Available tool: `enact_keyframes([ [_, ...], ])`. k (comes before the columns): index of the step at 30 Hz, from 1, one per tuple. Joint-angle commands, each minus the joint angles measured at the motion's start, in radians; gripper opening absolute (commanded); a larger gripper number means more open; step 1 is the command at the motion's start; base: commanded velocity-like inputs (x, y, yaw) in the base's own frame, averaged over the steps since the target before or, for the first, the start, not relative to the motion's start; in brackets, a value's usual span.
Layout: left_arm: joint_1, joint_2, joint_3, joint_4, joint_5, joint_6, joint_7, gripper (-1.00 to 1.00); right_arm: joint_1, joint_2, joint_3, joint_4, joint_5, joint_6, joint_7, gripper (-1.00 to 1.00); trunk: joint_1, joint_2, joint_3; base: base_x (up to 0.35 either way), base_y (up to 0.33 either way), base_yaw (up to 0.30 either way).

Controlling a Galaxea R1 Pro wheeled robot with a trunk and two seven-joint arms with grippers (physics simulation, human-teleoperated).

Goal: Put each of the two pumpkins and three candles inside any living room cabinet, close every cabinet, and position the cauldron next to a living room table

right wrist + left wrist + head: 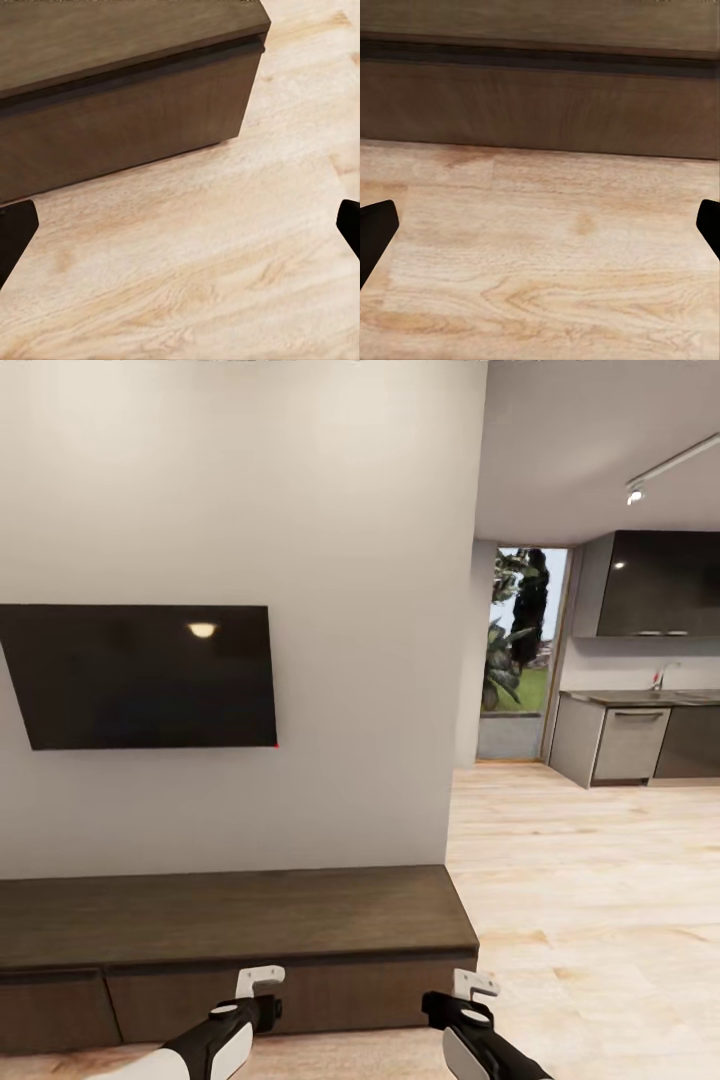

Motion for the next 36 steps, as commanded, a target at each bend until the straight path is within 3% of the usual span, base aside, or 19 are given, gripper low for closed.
enact_keyframes([
  [1, 0.0, 0.0, -0.009, -0.002, 0.007, 0.003, 0.006, 1.0, 0.0, -0.002, 0.008, -0.002, -0.004, 0.005, -0.008, 1.0, -0.004, 0.006, 0.002, 0.0, 0.0, 0.0],
  [20, 0.001, 0.0, -0.01, -0.002, 0.0, 0.003, 0.006, 1.0, 0.001, 0.003, 0.011, -0.004, -0.006, -0.008, -0.008, 1.0, -0.077, 0.139, 0.061, 0.0, 0.0, 0.0],
  [31, 0.002, 0.0, -0.011, -0.002, -0.002, 0.002, 0.006, 1.0, 0.001, 0.002, 0.01, -0.004, -0.01, 0.005, -0.004, 1.0, -0.119, 0.216, 0.081, 0.0, 0.0, 0.0],
  [36, 0.002, 0.0, -0.011, -0.002, -0.003, 0.002, 0.006, 1.0, 0.001, 0.001, 0.01, -0.003, -0.01, 0.007, 0.036, 1.0, -0.138, 0.251, 0.088, 0.0, 0.0, 0.0],
])
